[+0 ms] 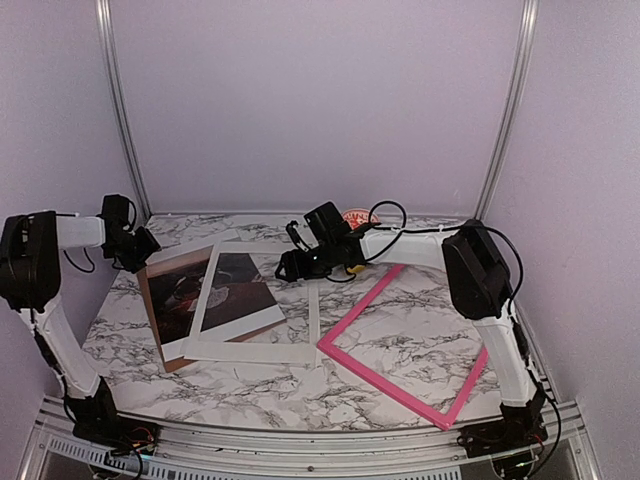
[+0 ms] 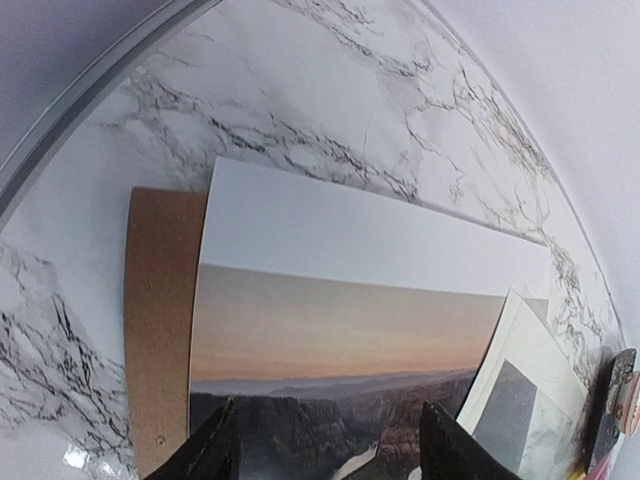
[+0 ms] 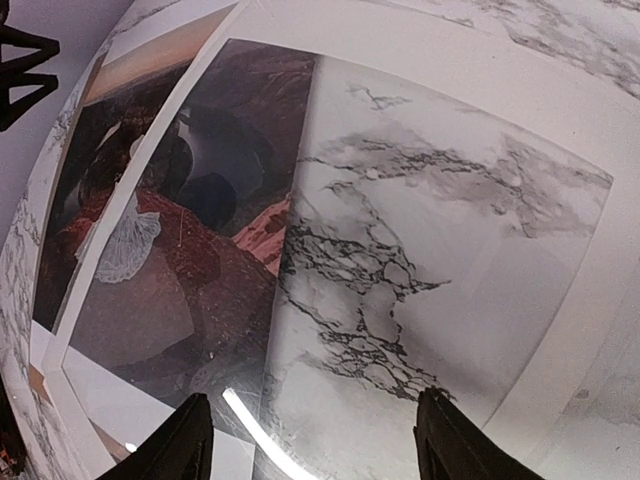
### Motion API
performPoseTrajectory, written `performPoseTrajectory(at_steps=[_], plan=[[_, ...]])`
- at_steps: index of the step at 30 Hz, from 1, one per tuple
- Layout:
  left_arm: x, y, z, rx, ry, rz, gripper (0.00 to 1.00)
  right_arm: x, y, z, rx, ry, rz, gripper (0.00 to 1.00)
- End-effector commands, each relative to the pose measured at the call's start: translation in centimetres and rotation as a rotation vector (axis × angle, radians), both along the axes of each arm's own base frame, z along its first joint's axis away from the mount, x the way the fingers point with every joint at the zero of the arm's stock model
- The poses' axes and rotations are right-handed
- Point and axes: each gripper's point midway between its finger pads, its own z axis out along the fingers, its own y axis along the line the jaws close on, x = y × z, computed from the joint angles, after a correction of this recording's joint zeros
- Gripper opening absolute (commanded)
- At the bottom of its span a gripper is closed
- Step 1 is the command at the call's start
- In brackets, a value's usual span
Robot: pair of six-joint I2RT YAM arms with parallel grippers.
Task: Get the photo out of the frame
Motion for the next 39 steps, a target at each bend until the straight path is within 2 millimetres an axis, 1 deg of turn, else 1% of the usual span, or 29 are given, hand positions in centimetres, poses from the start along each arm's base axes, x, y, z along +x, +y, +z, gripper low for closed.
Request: performPoseTrajectory(at_steps=[1, 3, 6, 10, 14, 19, 23, 25, 30, 33, 39], plan=[[3.1, 3.5, -0.2, 0.062, 0.001, 0.029, 0.64, 0.1, 1.6, 1.7, 0.028, -0.042, 0.044, 0.67], [4.6, 4.6, -0.3, 0.074, -0.001, 0.035, 0.65, 0.0, 1.7, 1.6, 0.027, -0.043, 0.048, 0.67], [6.2, 6.1, -1.2, 0.094, 0.017, 0.057, 0.66, -0.2, 1.7, 1.4, 0.024, -0.038, 0.05, 0.67], [7.7, 7.0, -2.5, 0.103, 0.034, 0.063, 0.69, -0.4, 1.7, 1.6, 0.033, -0.037, 0.057, 0.67], [8.9, 7.4, -3.1, 0.109, 0.033, 0.074, 0.72, -0.5, 1.9, 1.8, 0.038, -0.038, 0.066, 0.67], [9.3, 8.0, -4.4, 0.122, 0.056, 0.091, 0.74, -0.7, 1.9, 1.9, 0.038, -0.039, 0.073, 0.67], [9.3, 7.4, -5.6, 0.104, 0.074, 0.08, 0.74, -0.9, 1.7, 2.0, 0.038, -0.041, 0.077, 0.67], [9.3, 6.8, -6.0, 0.086, 0.08, 0.06, 0.74, -0.9, 1.7, 2.0, 0.037, -0.041, 0.075, 0.67], [9.1, 5.9, -6.6, 0.059, 0.088, 0.035, 0.73, -0.9, 1.7, 2.0, 0.038, -0.042, 0.077, 0.67], [9.0, 5.5, -6.6, 0.038, 0.086, 0.028, 0.69, -0.9, 1.7, 2.0, 0.037, -0.043, 0.074, 0.67], [9.0, 4.9, -4.4, 0.041, 0.049, 0.016, 0.64, -0.9, 1.6, 1.9, 0.036, -0.043, 0.072, 0.67]])
